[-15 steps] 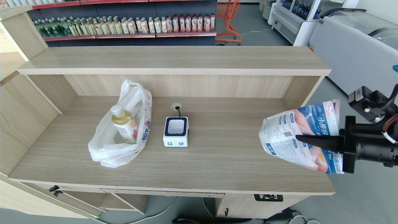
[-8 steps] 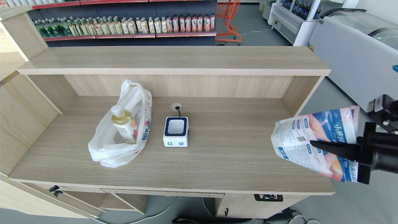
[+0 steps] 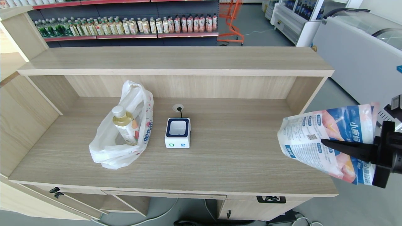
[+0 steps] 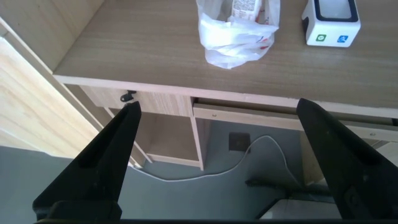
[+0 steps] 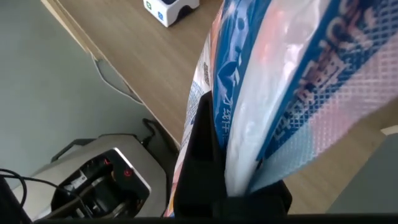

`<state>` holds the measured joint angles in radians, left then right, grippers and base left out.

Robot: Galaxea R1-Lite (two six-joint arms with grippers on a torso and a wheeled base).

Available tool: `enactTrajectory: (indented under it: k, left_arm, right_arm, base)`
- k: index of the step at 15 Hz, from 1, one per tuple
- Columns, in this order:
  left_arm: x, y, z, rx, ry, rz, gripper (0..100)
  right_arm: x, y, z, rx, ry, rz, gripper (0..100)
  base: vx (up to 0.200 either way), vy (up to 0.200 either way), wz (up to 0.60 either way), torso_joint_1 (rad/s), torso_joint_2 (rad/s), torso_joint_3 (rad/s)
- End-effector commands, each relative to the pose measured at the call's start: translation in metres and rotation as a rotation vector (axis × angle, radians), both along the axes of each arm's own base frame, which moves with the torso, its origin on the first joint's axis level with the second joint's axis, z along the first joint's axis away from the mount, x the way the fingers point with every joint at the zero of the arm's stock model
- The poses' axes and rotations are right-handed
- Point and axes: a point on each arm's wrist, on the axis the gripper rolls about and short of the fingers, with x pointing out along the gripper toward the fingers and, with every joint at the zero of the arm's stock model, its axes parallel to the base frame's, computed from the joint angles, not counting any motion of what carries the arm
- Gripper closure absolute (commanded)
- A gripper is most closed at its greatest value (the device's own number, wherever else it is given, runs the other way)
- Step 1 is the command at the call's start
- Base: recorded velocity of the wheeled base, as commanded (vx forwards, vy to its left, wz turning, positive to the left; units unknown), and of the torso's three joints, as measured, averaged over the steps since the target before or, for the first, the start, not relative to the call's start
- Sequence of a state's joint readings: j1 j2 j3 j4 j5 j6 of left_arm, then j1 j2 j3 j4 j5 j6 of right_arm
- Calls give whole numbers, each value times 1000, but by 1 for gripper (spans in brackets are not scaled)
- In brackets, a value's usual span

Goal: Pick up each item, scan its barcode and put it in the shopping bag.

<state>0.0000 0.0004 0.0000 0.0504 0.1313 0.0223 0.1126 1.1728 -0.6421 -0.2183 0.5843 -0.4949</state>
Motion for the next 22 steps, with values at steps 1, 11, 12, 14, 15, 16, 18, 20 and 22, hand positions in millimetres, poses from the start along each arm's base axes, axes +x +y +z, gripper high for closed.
enactTrajectory:
  k: [1,11,12,14,15,16,18,20,22]
  left_arm:
    - [0,0,0,-1,0,1,0]
    - [0,0,0,5,0,-1,0]
    - [0,0,0,5,0,-1,0]
    - [0,0,0,5,0,-1,0]
    - [0,0,0,5,0,-1,0]
    - [0,0,0,5,0,-1,0]
    - [0,0,0,5,2,-1,0]
    - [0,0,0,4,2,-1,0]
    - [0,0,0,-2,-1,1,0]
  right_arm:
    - [0,1,1,9,0,20,100]
    - [10,24,-8,130,185,88,100]
    - [10,25,-9,129,192,91,100]
    - [13,26,-13,133,220,85,100]
    - [14,26,-14,138,231,84,100]
    - [16,27,-15,139,240,82,100]
    - [22,28,-18,139,261,89,100]
    - [28,30,-21,139,279,97,100]
    - [40,33,-20,136,285,95,100]
  base:
    - [0,200,0,-7,2,2]
    - [0,200,0,0,2,4]
    - [0,200,0,2,2,2]
    - [0,0,0,0,0,0]
    - [0,0,0,0,0,0]
    - [200,0,0,-2,2,2]
    - [200,0,0,5,0,5]
    - [200,0,0,-17,-7,5]
    - [100,0,0,9,9,1]
